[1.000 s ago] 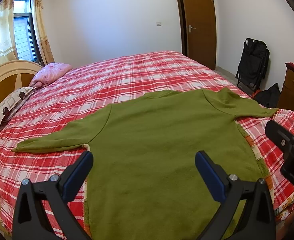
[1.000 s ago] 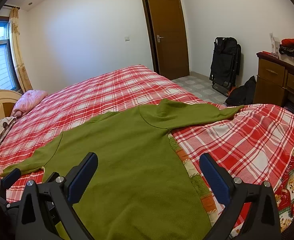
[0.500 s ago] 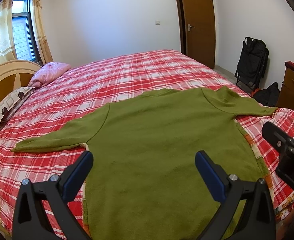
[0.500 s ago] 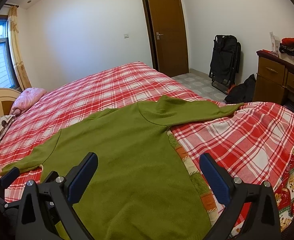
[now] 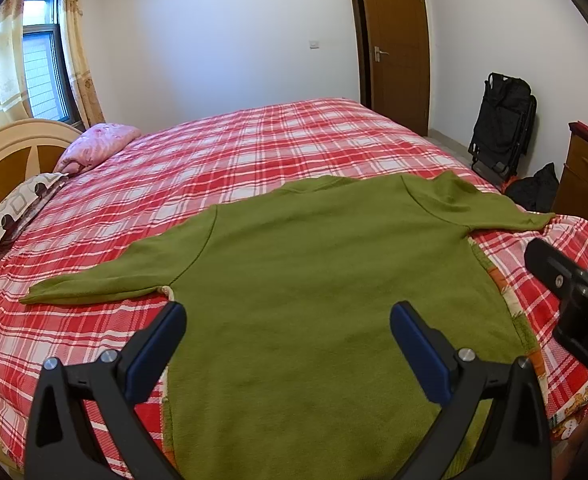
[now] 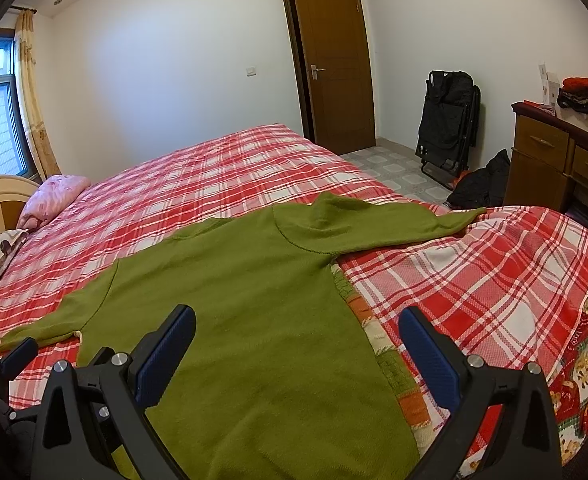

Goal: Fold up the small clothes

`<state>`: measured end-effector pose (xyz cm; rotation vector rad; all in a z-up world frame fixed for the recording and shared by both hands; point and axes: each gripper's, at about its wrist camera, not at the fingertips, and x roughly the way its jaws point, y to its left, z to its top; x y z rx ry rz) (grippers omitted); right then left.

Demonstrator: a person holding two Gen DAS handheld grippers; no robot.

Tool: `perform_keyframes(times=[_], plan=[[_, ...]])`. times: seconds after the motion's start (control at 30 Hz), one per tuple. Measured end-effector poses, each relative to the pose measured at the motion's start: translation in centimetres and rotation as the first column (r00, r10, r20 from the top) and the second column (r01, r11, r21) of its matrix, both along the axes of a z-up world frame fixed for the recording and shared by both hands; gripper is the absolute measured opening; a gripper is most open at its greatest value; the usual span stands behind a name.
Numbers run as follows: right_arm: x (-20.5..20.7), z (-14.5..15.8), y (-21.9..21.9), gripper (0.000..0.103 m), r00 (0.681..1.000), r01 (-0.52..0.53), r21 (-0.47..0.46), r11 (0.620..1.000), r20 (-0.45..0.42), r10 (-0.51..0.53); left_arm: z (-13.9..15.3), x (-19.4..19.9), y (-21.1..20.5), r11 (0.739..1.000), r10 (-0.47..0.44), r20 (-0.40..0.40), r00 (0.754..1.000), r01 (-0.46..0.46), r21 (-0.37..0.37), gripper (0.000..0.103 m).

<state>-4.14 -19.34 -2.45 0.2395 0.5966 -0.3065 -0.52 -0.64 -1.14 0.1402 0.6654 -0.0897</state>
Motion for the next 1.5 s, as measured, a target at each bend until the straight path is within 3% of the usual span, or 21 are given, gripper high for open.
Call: perform_keyframes(times=[0.4, 0.57, 0.67, 0.83, 0.93, 0.97, 1.07, 1.27, 1.4, 1.5], plan=[[1.9, -1.8, 0.0, 0.102, 0.999, -0.024, 0.002, 1.0, -0.04, 0.024, -1.4, 1.2, -0.6, 1.0, -0.014, -0.033, 0.999, 0.015, 0.014, 0.103], [3.6, -3.0, -2.0, 0.102, 0.997, 0.011, 0.017, 1.0, -0.071, -0.01, -2.5, 2.4, -0.3, 0.998, -0.049, -0.063, 0.997, 0.046, -0.037, 0.103], [4.7, -3.2, -4.1, 0.102, 0.996, 0.038, 0.022, 0.999, -0.08, -0.036, -2.8, 3.6, -0.3, 0.999, -0.039, -0.063, 0.997, 0.038, -0.017, 0.103], [7.5, -2.4, -11.5, 0.102, 0.994, 0.097, 0.045, 0.994, -0.056, -0.095, -3.2, 5.8, -0.1, 0.999, -0.042, -0.075, 0.996, 0.041, -0.009, 0.103], [10.1, -2.8, -18.4, 0.101, 0.977, 0.191, 0.107, 0.976, -0.115, -0.178, -3.5, 6.8, 0.3, 0.999, -0.028, -0.079, 0.996, 0.026, -0.025, 0.103], [10.8, -3.2, -21.2, 0.097, 0.969, 0.228, 0.15, 0.962, -0.135, -0.209, -3.5, 7.1, 0.4, 0.999, -0.025, -0.083, 0.996, 0.022, -0.034, 0.103], [12.7, -4.8, -28.9, 0.057, 0.941, 0.323, 0.257, 0.911, -0.191, -0.28, -4.0, 7.8, 0.6, 0.998, -0.026, -0.089, 0.996, 0.021, -0.052, 0.103], [14.8, -8.4, -40.1, 0.057, 0.876, 0.475, 0.338, 0.812, -0.267, -0.402, -5.1, 8.7, 0.0, 0.999, -0.02, -0.115, 0.993, 0.016, -0.031, 0.103], [16.4, -10.6, -43.8, 0.057, 0.854, 0.515, 0.418, 0.748, -0.318, -0.411, -5.3, 9.8, -0.1, 1.0, -0.007, -0.13, 0.991, 0.004, -0.027, 0.103], [18.5, -11.4, -44.6, 0.057, 0.848, 0.519, 0.4, 0.755, -0.353, -0.396, -5.2, 10.7, -0.1, 0.999, 0.009, -0.145, 0.989, -0.015, -0.039, 0.103]])
